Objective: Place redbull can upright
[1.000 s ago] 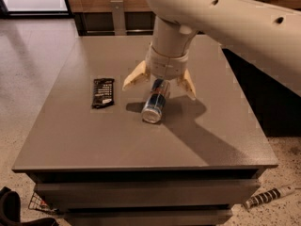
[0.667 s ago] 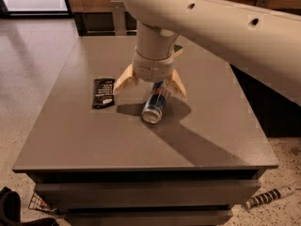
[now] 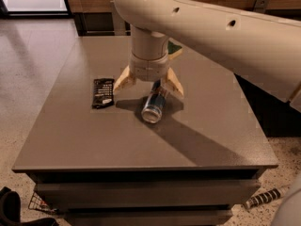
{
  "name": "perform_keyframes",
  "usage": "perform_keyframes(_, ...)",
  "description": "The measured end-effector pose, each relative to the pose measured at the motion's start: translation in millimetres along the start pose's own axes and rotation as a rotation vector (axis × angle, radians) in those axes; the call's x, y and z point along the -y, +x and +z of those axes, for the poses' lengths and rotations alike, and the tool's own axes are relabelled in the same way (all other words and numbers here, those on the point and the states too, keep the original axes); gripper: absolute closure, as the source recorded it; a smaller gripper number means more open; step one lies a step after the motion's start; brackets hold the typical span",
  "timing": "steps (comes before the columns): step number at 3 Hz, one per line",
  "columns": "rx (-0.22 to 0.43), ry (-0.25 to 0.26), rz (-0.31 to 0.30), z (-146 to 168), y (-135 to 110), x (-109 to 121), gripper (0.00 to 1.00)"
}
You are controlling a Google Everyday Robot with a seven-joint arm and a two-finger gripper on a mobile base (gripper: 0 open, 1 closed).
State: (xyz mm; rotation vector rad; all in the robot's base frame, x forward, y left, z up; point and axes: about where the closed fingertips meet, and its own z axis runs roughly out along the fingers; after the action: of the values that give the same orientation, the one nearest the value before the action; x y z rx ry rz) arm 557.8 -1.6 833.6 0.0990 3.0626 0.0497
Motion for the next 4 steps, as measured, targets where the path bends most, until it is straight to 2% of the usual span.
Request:
perform_keyframes(1, 0.003, -0.002, -0.001, 0.1, -0.3, -0.4, 0.18)
perform_keyframes(4, 0.011, -0.006, -0.005, -0.1, -0.7, -0.8, 0.88)
